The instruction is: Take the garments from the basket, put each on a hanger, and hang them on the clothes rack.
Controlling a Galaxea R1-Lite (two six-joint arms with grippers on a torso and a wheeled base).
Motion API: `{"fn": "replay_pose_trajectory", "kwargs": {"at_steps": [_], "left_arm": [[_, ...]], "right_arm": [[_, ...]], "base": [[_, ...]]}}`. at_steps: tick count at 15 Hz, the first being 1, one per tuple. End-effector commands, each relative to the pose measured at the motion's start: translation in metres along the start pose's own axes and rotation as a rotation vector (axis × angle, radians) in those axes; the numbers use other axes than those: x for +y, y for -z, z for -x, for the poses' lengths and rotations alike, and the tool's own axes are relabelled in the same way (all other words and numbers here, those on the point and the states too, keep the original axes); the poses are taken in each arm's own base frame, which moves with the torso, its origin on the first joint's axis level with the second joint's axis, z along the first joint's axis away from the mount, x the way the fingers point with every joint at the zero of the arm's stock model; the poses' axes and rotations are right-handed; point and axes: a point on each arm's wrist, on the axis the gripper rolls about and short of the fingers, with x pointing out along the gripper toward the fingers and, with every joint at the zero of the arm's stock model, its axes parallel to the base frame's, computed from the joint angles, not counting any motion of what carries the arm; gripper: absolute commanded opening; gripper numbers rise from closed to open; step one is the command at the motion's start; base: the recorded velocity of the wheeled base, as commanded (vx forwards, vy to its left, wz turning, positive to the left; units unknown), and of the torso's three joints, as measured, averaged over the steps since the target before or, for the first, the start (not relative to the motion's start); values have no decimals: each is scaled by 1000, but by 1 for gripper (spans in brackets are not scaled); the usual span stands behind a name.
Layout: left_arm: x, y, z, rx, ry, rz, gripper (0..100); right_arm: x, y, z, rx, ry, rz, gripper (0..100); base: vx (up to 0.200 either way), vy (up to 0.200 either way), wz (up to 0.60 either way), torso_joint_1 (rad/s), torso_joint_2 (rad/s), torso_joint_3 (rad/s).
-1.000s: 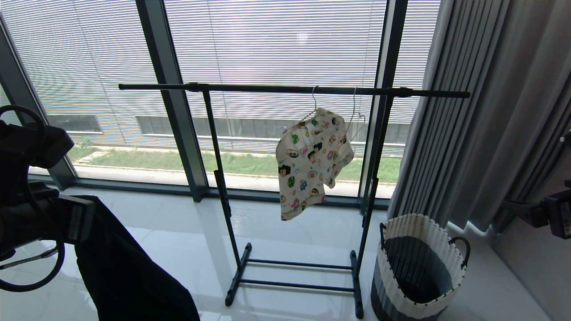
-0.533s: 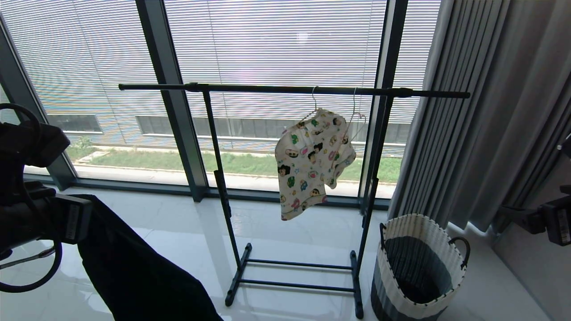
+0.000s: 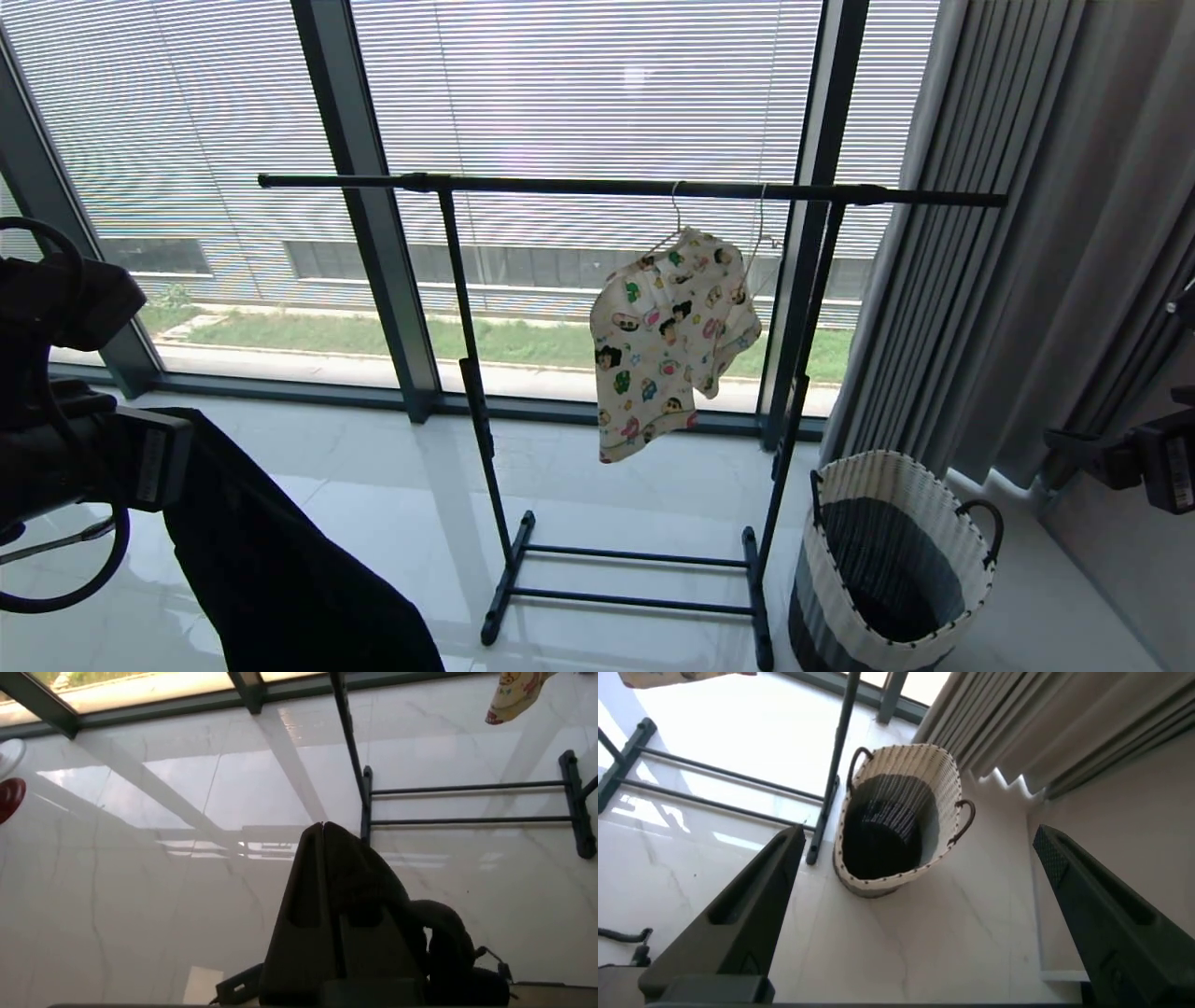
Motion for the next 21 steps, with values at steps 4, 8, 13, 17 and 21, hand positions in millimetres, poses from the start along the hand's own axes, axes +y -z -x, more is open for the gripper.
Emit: {"fn": "replay_pose_trajectory", "kwargs": {"at_steps": [4,8,13,17,21], "left_arm": [[0,0,0,-2,1,0,0],[0,0,0,-2,1,0,0],[0,0,1,-4,2,-1,0],[0,0,0,-3,2,-1,0],[0,-1,0,-4,2,-2,0]], "right_arm": [[0,0,-1,4,4,-2,100],[-5,-7,-8,-65,-37,-40,100],[-5,-15,-22,-124,-58,-57,100],[-4,-15,-23,-122,-64,-56,100],[7,-15,-21,-121,-123,-138,100]], "base": [[0,0,0,0,0,0],[100,0,0,0,0,2],[200,0,0,-1,3,3],[200,0,0,-1,-1,0],[200,0,0,4,0,0]]}}
